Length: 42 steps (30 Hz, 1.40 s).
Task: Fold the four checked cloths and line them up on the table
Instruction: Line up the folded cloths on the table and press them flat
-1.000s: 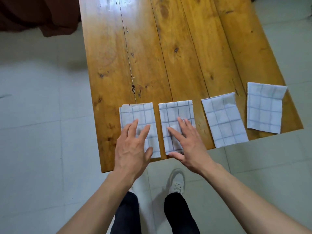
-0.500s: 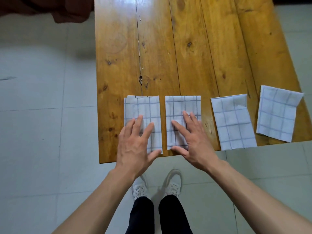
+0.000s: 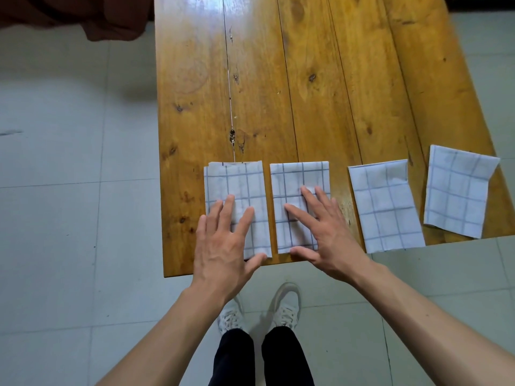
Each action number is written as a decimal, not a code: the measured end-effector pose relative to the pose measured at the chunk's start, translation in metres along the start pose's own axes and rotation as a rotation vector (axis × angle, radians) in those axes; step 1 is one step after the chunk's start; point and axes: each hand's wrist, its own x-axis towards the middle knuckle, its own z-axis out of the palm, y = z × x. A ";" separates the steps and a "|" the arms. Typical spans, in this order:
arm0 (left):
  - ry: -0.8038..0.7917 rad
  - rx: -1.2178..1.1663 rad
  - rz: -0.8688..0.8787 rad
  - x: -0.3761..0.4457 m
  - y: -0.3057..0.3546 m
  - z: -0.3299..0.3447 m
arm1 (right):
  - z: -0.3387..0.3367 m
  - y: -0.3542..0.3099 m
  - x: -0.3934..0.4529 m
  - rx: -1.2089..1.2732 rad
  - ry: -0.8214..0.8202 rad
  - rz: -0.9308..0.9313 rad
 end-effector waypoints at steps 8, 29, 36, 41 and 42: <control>0.005 -0.011 0.002 0.000 -0.002 0.001 | 0.000 0.002 0.002 0.006 0.014 -0.002; 0.069 -0.111 -0.001 0.020 0.103 -0.018 | -0.062 0.094 -0.045 -0.008 0.029 0.067; 0.031 -0.055 -0.052 0.028 0.147 -0.006 | -0.067 0.136 -0.063 -0.108 -0.048 -0.022; 0.007 -0.030 -0.054 0.037 0.155 0.005 | -0.062 0.144 -0.061 -0.127 -0.114 0.030; 0.014 -0.028 -0.062 0.040 0.154 0.007 | -0.061 0.145 -0.059 -0.117 -0.113 0.030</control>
